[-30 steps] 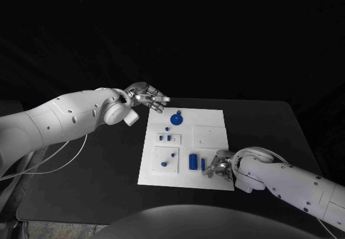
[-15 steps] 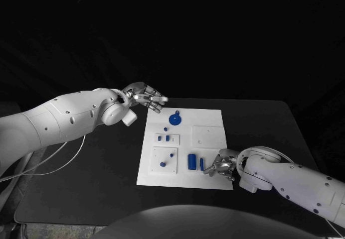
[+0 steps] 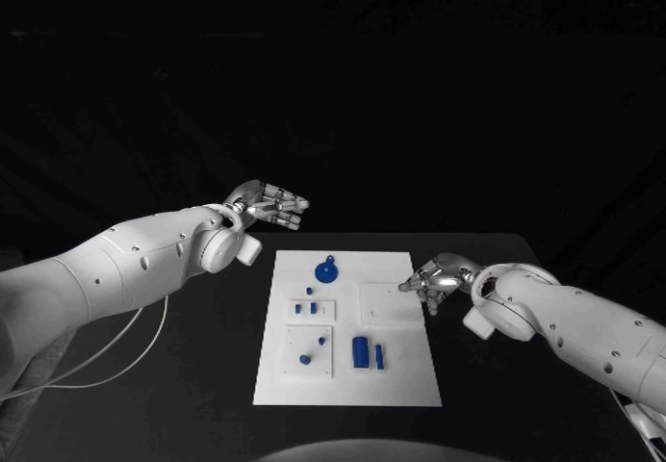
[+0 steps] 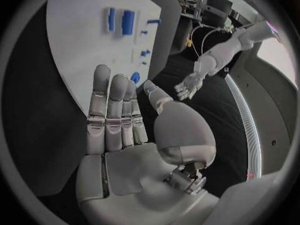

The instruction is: Assemble the parts on the task board

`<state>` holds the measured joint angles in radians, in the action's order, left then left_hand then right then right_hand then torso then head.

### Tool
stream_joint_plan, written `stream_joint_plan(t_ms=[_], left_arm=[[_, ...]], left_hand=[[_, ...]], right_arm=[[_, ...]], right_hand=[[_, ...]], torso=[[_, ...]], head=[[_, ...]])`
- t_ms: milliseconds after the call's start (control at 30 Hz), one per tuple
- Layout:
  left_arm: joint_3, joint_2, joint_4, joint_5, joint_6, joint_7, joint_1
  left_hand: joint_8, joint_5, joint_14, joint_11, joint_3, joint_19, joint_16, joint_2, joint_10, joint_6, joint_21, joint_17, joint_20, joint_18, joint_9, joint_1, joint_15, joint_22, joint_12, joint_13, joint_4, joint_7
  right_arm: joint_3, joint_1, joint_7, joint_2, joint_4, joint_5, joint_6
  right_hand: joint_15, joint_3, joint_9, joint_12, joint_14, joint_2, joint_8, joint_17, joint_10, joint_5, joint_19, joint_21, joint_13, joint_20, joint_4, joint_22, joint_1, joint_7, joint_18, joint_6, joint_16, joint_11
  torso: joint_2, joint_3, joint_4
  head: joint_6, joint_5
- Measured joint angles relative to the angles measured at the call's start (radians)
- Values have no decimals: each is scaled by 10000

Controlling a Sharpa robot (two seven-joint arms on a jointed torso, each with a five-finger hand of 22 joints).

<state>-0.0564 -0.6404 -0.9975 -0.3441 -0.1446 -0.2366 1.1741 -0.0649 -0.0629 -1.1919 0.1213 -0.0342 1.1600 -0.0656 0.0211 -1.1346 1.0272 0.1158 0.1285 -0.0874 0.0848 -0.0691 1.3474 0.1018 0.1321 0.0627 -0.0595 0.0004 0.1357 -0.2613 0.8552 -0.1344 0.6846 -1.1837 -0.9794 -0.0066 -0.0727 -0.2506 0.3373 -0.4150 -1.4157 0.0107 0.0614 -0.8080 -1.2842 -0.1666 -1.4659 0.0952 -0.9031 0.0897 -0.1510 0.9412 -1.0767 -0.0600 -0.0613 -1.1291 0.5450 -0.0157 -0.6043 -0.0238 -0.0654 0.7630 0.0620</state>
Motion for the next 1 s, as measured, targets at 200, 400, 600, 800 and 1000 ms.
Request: stream_joint_plan(t_ms=[200, 400, 600, 800, 1000], left_arm=[[7, 320, 776, 662, -334, -452, -3], [12, 615, 1317, 1047, -425, -710, 5], [16, 981, 1645, 1263, -421, -837, 1], [13, 988, 1632, 1308, -426, -844, -10], [79, 734, 830, 1356, -652, -864, -144]], left_hand=[[0, 0, 119, 2, -38, -62, 0, 92, 331, 50, 0, -44, -62, 2, 9, 14, -33, -1, 0, 0, -90, -50], [0, -54, 991, 30, -54, -732, 0, 92, 948, -222, -446, -464, -658, 413, 38, 14, 80, -450, 0, 0, -130, -116], [0, -213, 1521, 37, -9, -1452, 0, 146, 1040, -222, -503, -635, -1281, 969, 44, -40, 162, -665, 0, 0, -175, -115], [277, 135, 4539, -497, 135, -4758, 312, 93, 4014, -3877, -789, -915, -490, 362, 324, -1896, -317, -943, -291, 259, -86, -647], [495, 430, 9210, -955, 225, -9106, 511, -105, 8655, -7949, -995, -1150, 383, -314, 558, -5734, -768, -1185, -495, 472, -48, -1100]], right_arm=[[-513, 396, 1674, -868, 2181, 1666, -610], [-902, 462, 2920, -1494, 3367, 3082, -965], [-1075, 487, 3721, -1800, 3694, 4159, -1118], [-1037, 504, 3870, -1778, 3667, 4400, -1197], [-607, 657, 3889, -1465, 2895, 4596, -1486]], right_hand=[[457, 134, -715, 2156, 537, -316, 0, 1169, 29, -194, 1024, -300, 3228, -475, -376, -2399, -317, -299, 1, 369, -2296, 354], [1772, -290, -2439, 3455, 2741, -580, 4, 5248, 1934, 180, 4260, -334, 8197, -1934, -347, -6535, -173, -568, -247, 2246, -4749, 1445], [2084, 259, -2883, 3588, 4863, -885, -126, 7453, 4564, 842, 5673, -264, 8508, -3335, -103, -8557, -14, -558, -1404, 4831, -4842, 1622], [1519, 1863, -3093, 3848, 8887, -563, -334, 7748, 8120, 1024, 9607, -514, 8732, -2580, 637, -9035, 1478, -146, -914, 7466, -5116, 1001], [1012, 2301, -3271, 4005, 12253, -274, -479, 7960, 11135, 1436, 12834, -763, 8919, -1507, 1164, -9274, 7141, 342, 29, 9914, -5306, 462]], torso=[[375, -57, 7], [642, -68, 63], [806, -47, 102], [826, -32, 125], [742, 64, 317]], head=[[-483, -103], [-1037, -102], [-1437, -33], [-1542, -35], [-1568, -305]])
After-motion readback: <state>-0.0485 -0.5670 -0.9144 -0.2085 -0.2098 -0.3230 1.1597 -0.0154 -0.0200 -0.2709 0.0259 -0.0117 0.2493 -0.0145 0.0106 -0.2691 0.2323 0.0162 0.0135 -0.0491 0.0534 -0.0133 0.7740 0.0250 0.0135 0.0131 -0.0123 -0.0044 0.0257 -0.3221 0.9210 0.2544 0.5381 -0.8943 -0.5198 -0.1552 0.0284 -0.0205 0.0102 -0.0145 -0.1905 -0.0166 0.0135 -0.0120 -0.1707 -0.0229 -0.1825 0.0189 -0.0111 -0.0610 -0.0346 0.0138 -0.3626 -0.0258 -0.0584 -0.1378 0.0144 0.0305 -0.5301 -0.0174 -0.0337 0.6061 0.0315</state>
